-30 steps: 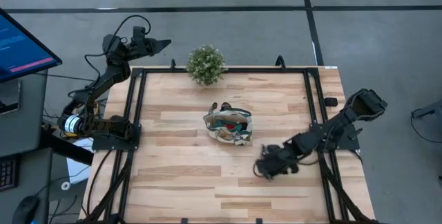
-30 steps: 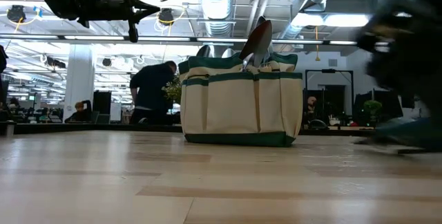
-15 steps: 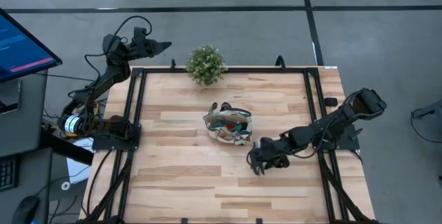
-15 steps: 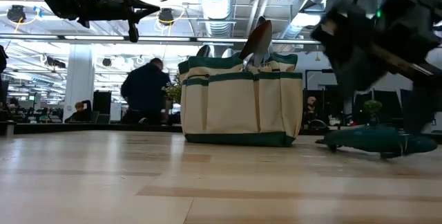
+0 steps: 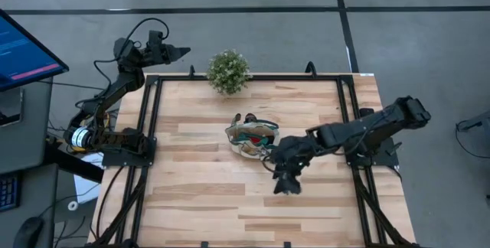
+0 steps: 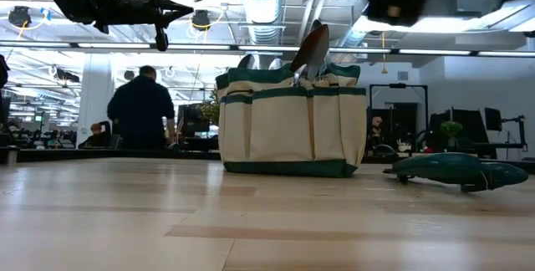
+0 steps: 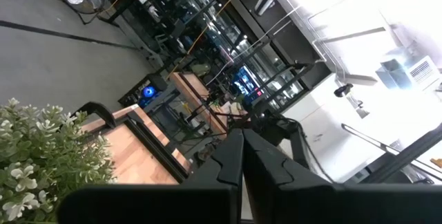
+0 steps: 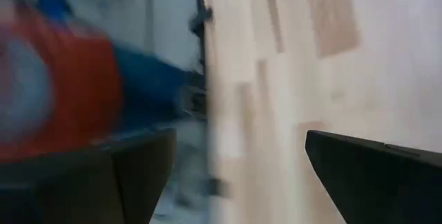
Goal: Pick & Place Garden tools in Gardening bag
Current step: Put the green shear scissors into the white gardening bag
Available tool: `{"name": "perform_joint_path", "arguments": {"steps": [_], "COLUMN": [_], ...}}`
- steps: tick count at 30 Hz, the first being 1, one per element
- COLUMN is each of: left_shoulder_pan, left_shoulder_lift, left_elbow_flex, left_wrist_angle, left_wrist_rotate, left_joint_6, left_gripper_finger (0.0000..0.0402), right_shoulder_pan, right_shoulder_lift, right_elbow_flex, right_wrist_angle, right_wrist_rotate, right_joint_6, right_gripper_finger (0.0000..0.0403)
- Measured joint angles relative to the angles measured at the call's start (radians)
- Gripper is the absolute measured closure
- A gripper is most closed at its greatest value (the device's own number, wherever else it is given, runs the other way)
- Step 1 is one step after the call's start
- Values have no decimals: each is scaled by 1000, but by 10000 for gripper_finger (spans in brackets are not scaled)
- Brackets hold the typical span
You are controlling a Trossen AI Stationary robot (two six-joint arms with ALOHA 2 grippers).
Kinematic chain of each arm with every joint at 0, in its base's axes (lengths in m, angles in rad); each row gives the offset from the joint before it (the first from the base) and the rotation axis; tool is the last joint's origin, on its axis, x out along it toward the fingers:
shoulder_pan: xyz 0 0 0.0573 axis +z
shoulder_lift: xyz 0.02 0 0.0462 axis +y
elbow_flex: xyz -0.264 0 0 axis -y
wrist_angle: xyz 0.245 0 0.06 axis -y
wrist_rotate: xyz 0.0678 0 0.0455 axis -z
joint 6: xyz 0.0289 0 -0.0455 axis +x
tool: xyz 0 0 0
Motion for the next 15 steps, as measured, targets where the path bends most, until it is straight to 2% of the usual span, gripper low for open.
{"name": "perform_joint_path", "arguments": {"steps": [5, 8, 10, 15], "left_shoulder_pan": [0, 0, 0, 0], "left_shoulder_lift": [0, 0, 0, 0], "left_elbow_flex": [0, 0, 0, 0], "left_wrist_angle": [0, 1, 1, 1], "left_wrist_rotate": [0, -1, -2, -2], "left_joint_6": [0, 4, 6, 7], "left_gripper_finger": [394, 394, 394, 394], "right_shoulder_pan": [2, 2, -3, 13], "right_shoulder_lift": [30, 44, 65, 140], "right_elbow_flex": [119, 138, 147, 145], "right_wrist_angle": [-294, -430, -430, -509], "right_wrist_rotate": [60, 102, 100, 135], "right_joint_6": [-732, -1051, -1152, -1276], "right_gripper_finger": [88, 88, 88, 88]}}
